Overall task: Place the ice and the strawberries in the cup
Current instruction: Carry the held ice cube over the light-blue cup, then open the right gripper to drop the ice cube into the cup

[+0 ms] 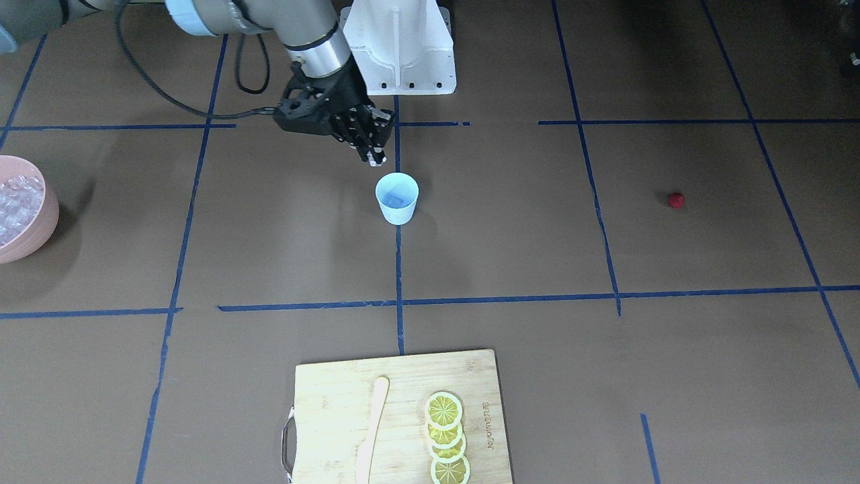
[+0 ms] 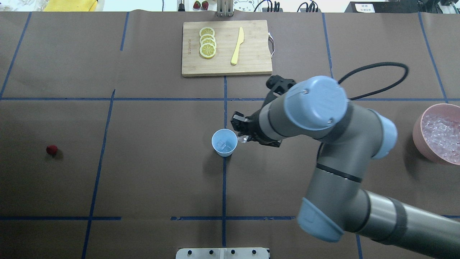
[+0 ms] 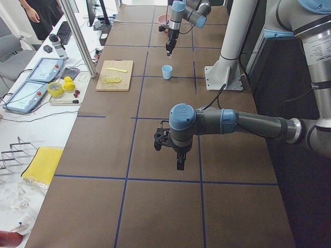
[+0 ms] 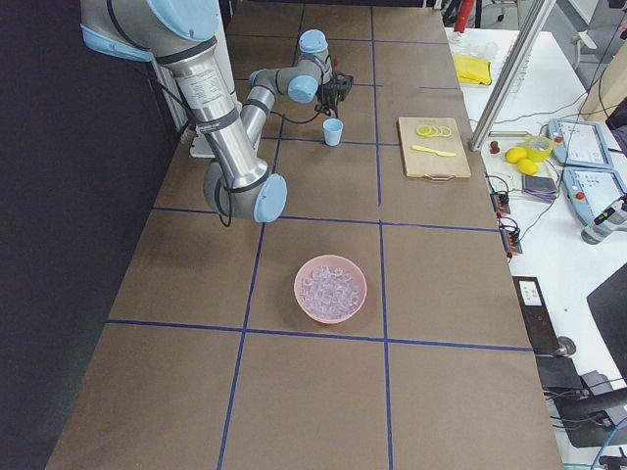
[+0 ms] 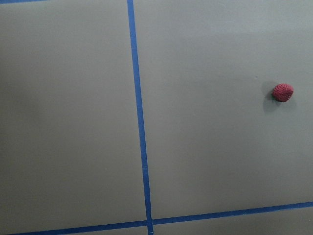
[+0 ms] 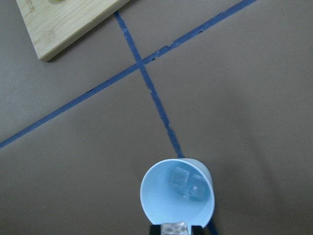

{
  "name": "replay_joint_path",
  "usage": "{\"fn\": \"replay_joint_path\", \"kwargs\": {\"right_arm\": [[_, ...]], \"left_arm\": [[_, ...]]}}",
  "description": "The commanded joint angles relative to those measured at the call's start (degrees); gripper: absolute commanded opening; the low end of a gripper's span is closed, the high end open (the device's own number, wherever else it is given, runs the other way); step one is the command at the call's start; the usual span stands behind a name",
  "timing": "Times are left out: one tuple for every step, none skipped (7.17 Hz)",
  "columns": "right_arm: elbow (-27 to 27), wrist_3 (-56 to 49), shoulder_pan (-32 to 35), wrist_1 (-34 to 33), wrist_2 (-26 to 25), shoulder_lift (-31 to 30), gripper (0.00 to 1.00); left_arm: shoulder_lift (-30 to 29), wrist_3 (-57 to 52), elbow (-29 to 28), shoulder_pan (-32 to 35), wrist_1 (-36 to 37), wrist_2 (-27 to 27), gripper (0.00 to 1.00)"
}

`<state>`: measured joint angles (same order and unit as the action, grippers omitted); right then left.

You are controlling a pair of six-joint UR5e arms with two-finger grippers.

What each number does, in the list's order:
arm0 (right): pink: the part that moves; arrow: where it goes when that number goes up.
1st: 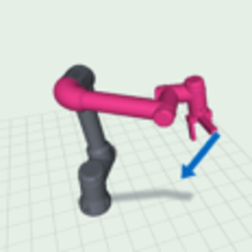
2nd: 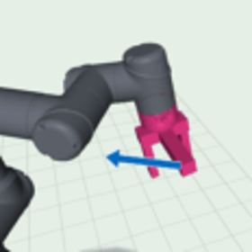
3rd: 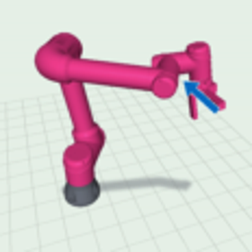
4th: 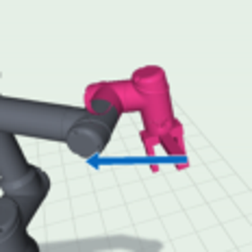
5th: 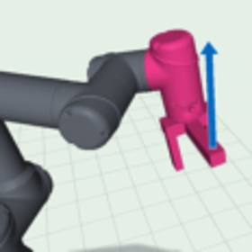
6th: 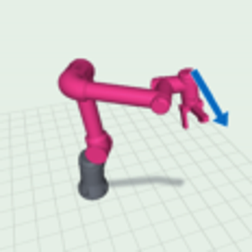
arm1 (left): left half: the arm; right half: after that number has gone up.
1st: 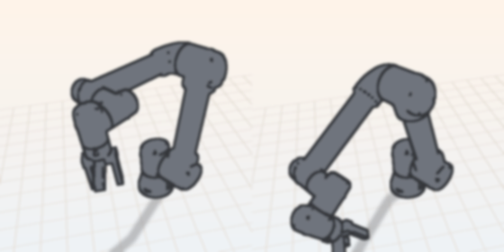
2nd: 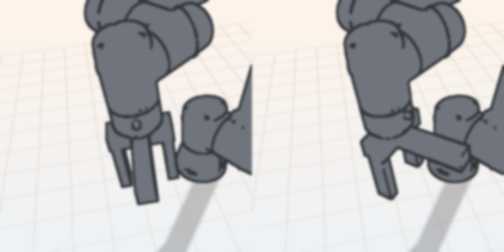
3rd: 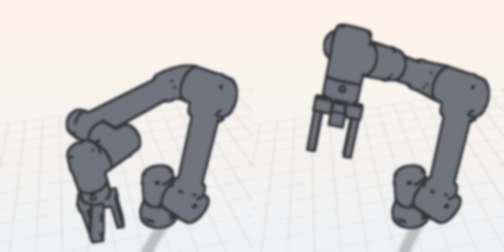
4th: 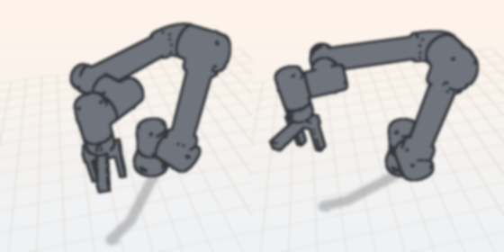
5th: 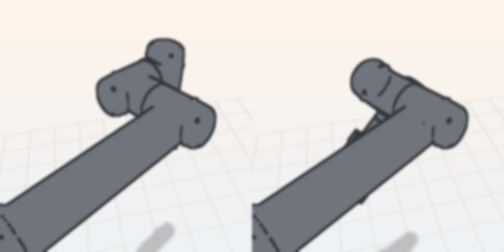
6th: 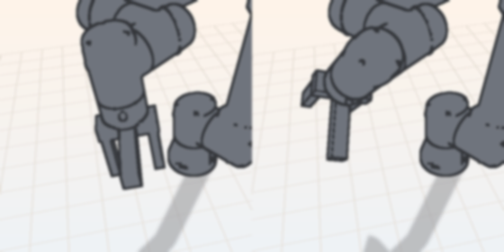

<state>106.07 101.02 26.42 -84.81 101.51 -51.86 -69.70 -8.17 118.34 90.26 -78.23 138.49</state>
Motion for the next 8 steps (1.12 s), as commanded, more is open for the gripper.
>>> {"fn": "replay_joint_path", "kwargs": {"right_arm": [[-4.20, 1.03, -1.55, -0.09, -2.28, 3.25, 0.00], [-4.73, 0.76, -1.55, -0.01, -2.36, 3.43, 0.00], [-5.17, 0.59, -1.55, -0.09, -2.63, 3.34, 0.00], [-5.34, 0.59, -1.55, -0.18, -2.98, 3.25, 0.00], [-6.56, 0.50, -1.55, -0.18, -4.20, 3.34, 0.00], [-6.92, 0.41, -1.55, -0.18, -4.21, 3.34, 0.02], [-6.67, 0.41, -1.55, -0.18, -4.21, 3.08, 0.30], [-6.58, 0.41, -1.63, -0.18, -4.21, 2.99, 0.57]], "left_arm": [[0.01, 0.00, -0.04, 0.00, 0.00, 0.20, 1.00], [0.01, 0.00, -0.04, 0.00, 0.00, 0.20, 1.00], [0.01, 0.00, -0.04, 0.00, 0.00, 0.20, 1.00], [0.01, 0.00, -0.04, 0.00, 0.00, 0.20, 1.00], [0.01, 0.00, -0.04, 0.00, 0.00, 0.20, 1.00], [0.01, 0.00, -0.04, -0.08, 0.00, 0.20, 1.00], [0.01, 0.00, -0.04, -0.09, -0.08, 0.20, 1.00], [0.01, 0.00, -0.04, 0.00, -0.08, 0.20, 1.00]]}}
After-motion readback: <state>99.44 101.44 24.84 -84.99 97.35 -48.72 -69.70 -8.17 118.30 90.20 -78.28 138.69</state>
